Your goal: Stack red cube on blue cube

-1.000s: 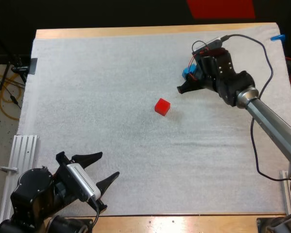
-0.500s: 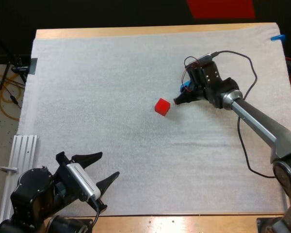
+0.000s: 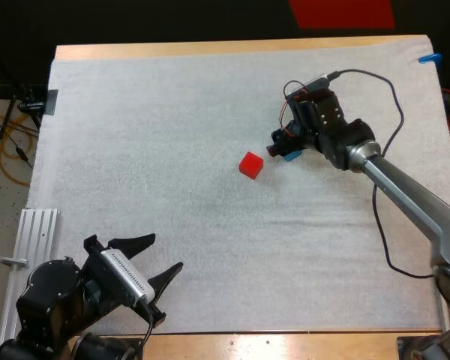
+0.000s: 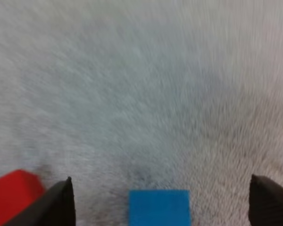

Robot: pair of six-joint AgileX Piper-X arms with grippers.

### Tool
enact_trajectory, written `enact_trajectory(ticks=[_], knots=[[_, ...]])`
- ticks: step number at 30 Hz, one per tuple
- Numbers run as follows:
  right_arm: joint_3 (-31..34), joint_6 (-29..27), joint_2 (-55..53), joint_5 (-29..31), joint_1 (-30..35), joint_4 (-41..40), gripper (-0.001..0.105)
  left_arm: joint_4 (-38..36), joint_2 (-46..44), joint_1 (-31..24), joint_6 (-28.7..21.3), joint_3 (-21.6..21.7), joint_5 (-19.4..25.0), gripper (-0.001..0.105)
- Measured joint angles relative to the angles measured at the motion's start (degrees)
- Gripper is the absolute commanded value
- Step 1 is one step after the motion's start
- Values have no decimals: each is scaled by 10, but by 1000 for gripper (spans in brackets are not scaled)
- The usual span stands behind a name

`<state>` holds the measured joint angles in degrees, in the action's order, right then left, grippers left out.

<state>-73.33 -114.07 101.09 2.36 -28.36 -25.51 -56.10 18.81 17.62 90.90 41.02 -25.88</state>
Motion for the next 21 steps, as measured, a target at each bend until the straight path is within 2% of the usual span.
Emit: enact_trajectory(ticks=[6,11,21], knots=[[-1,-108,-65,-39,-39,-48,71,0,0,0,18,0,17,61],[-4,-122,-71,-114,-52,-89,65,0,0,0,20,0,24,61],[-4,-125,-24,-132,-54,-96,65,0,0,0,22,0,25,60]])
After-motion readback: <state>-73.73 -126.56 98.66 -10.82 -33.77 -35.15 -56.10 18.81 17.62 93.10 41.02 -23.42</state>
